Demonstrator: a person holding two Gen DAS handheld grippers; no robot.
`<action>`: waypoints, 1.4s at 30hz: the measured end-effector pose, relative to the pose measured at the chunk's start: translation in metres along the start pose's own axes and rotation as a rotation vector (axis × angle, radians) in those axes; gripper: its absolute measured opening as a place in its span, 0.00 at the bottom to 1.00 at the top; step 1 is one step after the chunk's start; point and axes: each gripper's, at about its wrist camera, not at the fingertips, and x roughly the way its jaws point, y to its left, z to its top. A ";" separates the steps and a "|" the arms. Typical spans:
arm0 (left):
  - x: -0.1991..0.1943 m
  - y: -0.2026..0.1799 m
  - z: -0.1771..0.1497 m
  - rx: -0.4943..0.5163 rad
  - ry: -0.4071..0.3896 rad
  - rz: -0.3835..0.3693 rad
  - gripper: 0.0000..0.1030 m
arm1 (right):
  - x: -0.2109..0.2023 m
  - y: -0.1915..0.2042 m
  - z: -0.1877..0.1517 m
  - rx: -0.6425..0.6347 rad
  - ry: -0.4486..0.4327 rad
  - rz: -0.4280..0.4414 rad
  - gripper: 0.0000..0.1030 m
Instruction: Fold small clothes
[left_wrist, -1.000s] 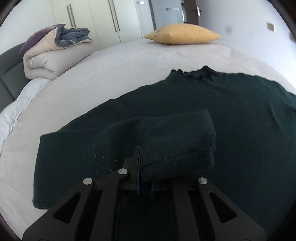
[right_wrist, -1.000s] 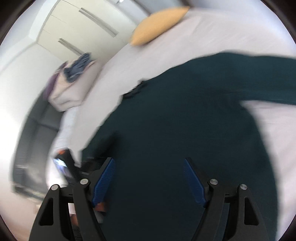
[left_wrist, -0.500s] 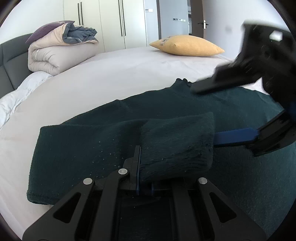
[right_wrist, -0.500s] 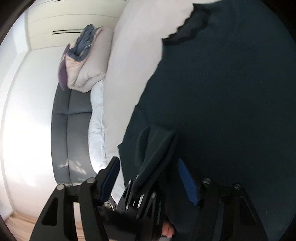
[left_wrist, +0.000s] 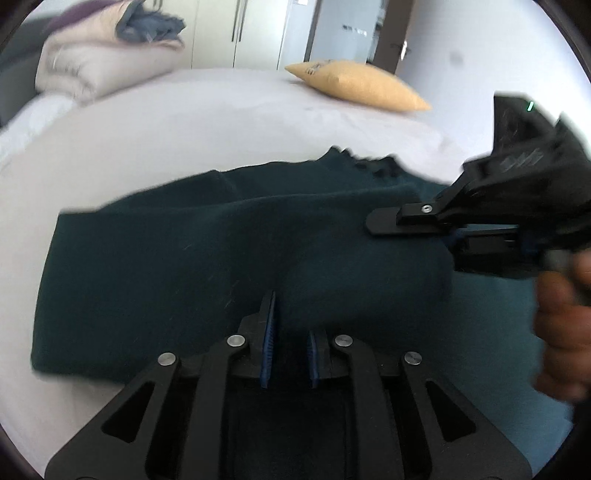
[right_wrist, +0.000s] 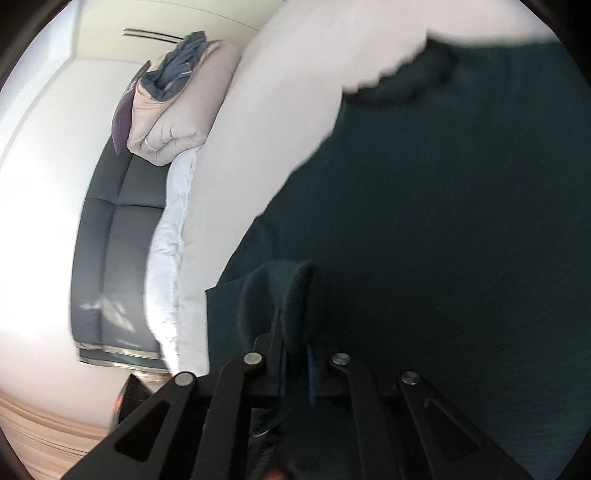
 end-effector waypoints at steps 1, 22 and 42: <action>-0.010 0.002 -0.003 -0.023 -0.010 -0.037 0.14 | -0.010 0.001 0.002 -0.040 -0.022 -0.034 0.07; -0.076 0.119 0.029 -0.366 -0.150 0.067 0.14 | -0.123 -0.117 0.008 0.104 -0.196 -0.215 0.07; -0.023 0.102 0.068 -0.191 -0.035 0.097 0.14 | -0.127 -0.124 0.024 0.068 -0.191 -0.300 0.07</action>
